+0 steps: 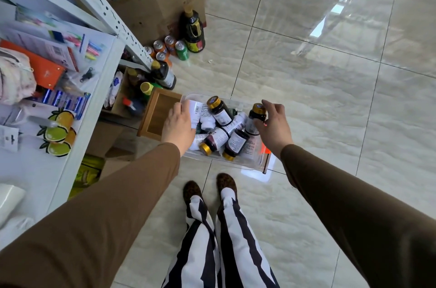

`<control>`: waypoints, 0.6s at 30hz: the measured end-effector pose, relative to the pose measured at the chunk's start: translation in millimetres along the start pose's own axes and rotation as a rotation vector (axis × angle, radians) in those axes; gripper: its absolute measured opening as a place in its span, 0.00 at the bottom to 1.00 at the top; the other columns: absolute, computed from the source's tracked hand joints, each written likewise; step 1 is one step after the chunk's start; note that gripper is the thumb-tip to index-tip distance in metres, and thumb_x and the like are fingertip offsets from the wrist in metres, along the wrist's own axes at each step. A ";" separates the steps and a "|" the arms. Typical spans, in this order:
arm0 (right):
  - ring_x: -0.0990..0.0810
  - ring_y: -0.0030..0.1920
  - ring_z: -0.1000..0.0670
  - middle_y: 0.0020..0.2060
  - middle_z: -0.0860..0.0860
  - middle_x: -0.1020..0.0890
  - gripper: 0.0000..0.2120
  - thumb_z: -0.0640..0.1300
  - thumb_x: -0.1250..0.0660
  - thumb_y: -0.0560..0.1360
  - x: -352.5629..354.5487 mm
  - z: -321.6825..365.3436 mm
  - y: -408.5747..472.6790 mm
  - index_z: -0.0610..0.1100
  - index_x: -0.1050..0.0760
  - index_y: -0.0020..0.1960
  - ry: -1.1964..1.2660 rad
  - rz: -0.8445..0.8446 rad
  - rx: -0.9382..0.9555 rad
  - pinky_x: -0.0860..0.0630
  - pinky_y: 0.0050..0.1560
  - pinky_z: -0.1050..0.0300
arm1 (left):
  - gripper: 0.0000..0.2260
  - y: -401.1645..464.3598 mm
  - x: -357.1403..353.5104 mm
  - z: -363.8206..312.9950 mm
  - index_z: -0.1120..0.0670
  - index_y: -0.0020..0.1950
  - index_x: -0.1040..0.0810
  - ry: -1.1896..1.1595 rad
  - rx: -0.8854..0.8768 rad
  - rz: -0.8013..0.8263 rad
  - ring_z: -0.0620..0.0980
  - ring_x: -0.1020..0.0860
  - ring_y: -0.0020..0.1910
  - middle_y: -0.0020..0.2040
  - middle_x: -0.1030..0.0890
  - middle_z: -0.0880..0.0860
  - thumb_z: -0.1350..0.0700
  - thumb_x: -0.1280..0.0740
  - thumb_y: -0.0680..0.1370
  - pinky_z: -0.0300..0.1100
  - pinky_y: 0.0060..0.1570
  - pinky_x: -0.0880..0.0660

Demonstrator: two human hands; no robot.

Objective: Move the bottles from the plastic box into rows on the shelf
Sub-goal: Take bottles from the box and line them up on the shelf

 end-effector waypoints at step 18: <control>0.29 0.58 0.45 0.57 0.48 0.23 0.22 0.52 0.31 0.74 -0.8 -2.9 9.1 0.49 0.32 0.65 -0.022 0.046 -0.007 0.27 0.54 0.49 | 0.32 7.5 -22.3 -21.7 0.62 0.74 0.42 0.175 0.124 -0.071 0.59 0.33 0.65 0.67 0.31 0.62 0.57 0.31 0.75 0.47 0.67 0.37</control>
Point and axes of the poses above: each hand's wrist, its own y-axis towards the middle knuckle, its own x-axis out of the back of the hand, z = x × y, the point moved 5 cm from there along y, towards the middle knuckle
